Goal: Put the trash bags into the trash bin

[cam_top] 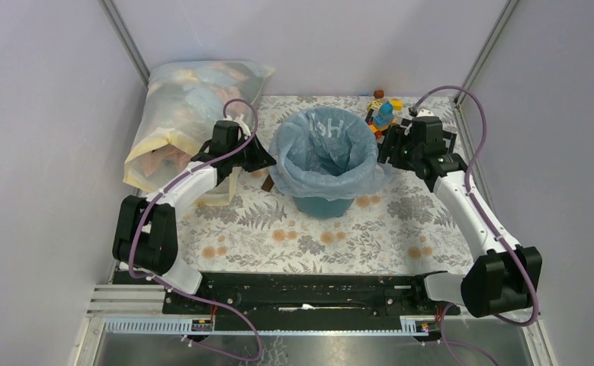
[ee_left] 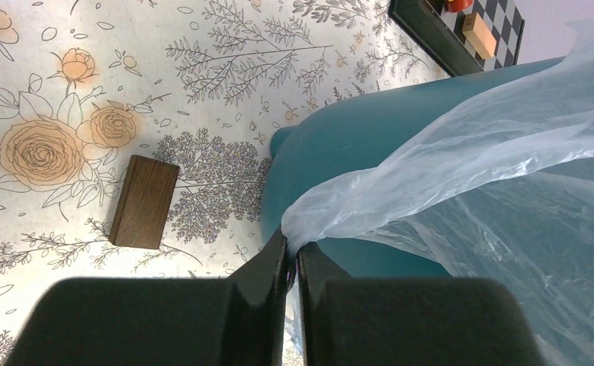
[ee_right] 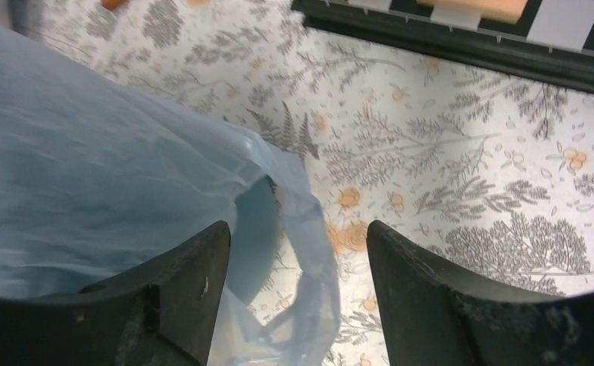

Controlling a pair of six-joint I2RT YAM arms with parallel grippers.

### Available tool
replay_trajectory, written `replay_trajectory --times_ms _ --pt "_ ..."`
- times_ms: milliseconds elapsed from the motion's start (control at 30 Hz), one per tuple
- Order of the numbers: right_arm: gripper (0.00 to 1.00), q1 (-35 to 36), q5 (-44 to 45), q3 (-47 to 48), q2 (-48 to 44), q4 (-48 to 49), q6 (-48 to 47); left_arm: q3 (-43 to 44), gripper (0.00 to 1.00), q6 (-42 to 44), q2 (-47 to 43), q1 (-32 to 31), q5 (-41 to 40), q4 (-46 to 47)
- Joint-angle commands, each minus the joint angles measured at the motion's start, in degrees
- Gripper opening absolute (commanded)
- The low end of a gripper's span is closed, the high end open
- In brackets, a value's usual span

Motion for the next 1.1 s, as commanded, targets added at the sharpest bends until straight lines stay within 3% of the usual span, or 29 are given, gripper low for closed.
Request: replay_trajectory --times_ms 0,200,400,1067 --pt "0.73 -1.01 -0.29 -2.61 1.37 -0.31 -0.43 -0.41 0.08 0.7 -1.23 -0.19 0.8 1.18" --pt "0.61 -1.16 -5.86 -6.23 4.36 4.64 1.63 -1.86 0.02 1.29 -0.13 -0.42 0.86 1.3" --pt "0.41 -1.17 -10.44 -10.54 7.57 10.65 4.17 -4.35 0.01 1.07 0.71 -0.98 1.12 3.07" --pt "0.42 -1.16 -17.48 -14.32 17.71 20.96 8.49 -8.26 0.04 -1.33 4.95 -3.23 2.2 11.11"
